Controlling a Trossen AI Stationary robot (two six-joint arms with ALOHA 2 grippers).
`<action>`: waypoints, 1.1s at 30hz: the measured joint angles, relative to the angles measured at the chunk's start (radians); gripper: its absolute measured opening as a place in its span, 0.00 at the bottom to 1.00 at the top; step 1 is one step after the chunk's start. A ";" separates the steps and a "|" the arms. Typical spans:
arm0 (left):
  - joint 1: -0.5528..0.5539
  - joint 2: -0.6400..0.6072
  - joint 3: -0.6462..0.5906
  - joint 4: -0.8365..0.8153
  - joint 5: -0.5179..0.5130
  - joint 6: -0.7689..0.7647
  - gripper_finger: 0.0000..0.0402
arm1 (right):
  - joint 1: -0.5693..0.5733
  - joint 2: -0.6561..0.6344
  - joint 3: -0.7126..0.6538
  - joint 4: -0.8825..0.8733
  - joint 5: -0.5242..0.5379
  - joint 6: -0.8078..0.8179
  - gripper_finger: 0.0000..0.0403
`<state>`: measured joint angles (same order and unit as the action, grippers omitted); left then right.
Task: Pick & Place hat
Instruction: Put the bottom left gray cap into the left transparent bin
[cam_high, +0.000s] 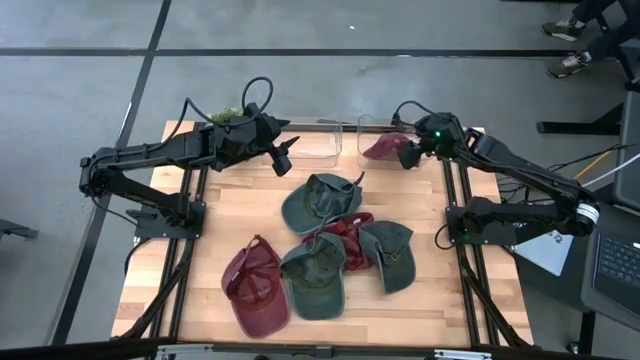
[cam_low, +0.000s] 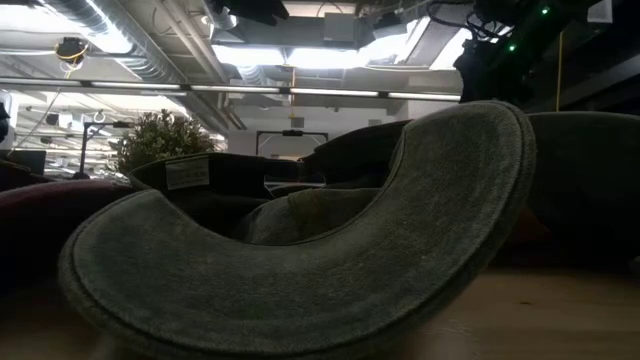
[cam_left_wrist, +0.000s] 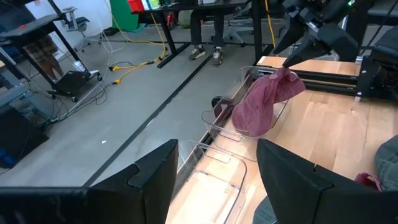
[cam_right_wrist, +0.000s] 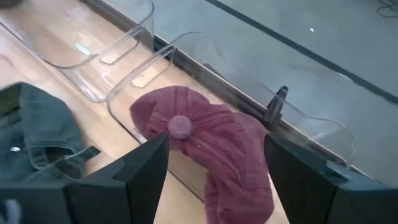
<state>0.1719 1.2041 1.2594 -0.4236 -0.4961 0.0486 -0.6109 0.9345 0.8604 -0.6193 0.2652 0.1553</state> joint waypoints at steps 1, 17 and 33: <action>0.000 0.000 0.000 0.000 0.000 0.000 0.53 | 0.000 -0.008 0.000 0.000 -0.010 0.005 0.65; 0.000 0.000 0.000 0.000 0.000 0.000 0.53 | 0.026 -0.044 0.000 0.087 -0.283 0.075 0.65; 0.000 0.000 0.000 0.000 0.132 -0.009 0.53 | 0.241 -0.029 0.000 0.167 -0.250 0.152 0.65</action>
<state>0.1719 1.2041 1.2596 -0.4236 -0.3641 0.0397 -0.3699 0.9053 0.8608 -0.4522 0.0153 0.3072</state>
